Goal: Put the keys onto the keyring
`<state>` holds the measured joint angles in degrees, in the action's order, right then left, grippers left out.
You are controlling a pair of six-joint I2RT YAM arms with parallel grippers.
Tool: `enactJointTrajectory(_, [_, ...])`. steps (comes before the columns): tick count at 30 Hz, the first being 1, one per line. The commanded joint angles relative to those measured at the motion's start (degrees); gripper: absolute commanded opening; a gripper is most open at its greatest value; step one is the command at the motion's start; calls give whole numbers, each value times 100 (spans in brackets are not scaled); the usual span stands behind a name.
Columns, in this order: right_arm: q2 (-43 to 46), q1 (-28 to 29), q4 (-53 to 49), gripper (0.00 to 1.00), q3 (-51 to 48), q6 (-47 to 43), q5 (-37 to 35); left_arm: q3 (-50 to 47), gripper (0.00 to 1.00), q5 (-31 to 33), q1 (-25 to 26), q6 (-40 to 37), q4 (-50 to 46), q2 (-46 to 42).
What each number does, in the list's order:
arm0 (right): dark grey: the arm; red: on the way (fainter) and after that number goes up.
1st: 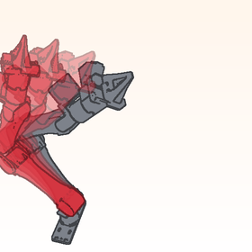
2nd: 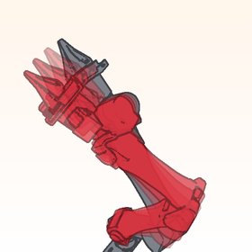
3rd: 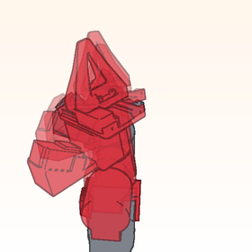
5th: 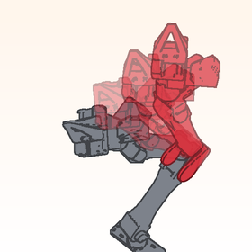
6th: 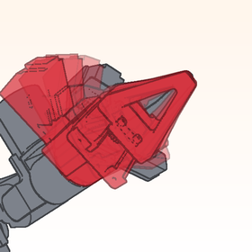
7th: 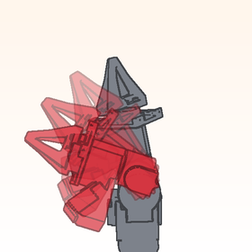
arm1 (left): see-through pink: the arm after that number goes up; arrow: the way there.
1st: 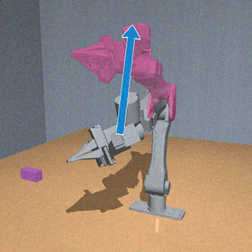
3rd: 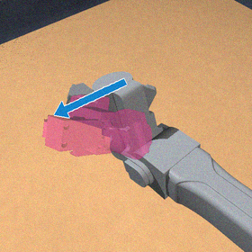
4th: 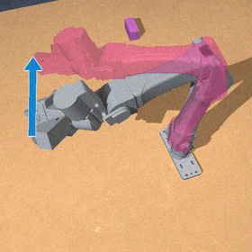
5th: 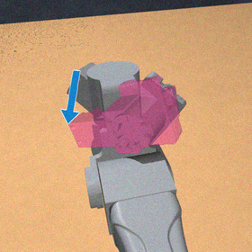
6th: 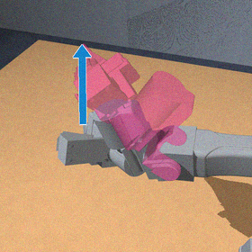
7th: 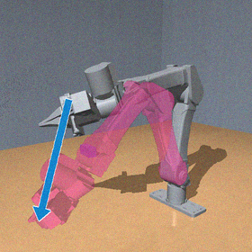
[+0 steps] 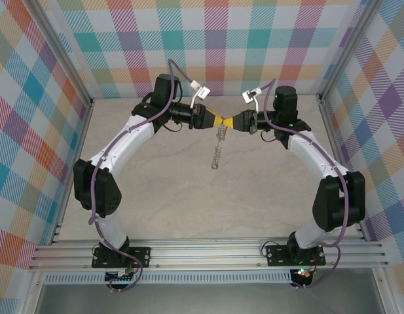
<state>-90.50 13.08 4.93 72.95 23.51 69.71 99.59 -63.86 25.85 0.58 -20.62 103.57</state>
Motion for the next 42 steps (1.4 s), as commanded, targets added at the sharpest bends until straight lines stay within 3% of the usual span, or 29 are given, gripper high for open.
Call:
enactJointTrajectory(1, [96, -18, 230, 0, -13, 22, 148, 72, 22, -250, 55, -53, 120, 24])
enactJointTrajectory(5, [96, -15, 245, 0, -26, 18, 139, 76, 21, -242, 85, -61, 111, 41])
enactJointTrajectory(14, [111, -16, 253, 0, -53, 38, 126, 95, 1, -224, 155, -23, 157, 68])
enactJointTrajectory(18, [137, -16, 245, 0, -53, 32, 74, 65, 0, -241, 198, 43, 283, 62])
enactJointTrajectory(24, [214, -16, 235, 0, -57, 101, -150, -574, 0, 210, 264, 956, 1657, -198])
enactJointTrajectory(28, [404, -72, 390, 35, -146, 270, -366, -1195, 0, 771, 248, 1736, 2811, -468])
enactJointTrajectory(30, [550, -129, 478, 44, -230, 360, -458, -1457, 0, 1016, 234, 2050, 3257, -592])
enactJointTrajectory(35, [1024, -264, 624, 52, -592, 475, -881, -1891, 0, 1228, 237, 2585, 4029, -845])
enactJointTrajectory(42, [1716, -332, 686, 57, -1300, 620, -2204, -2182, 0, 1340, 253, 2990, 4638, -1130])
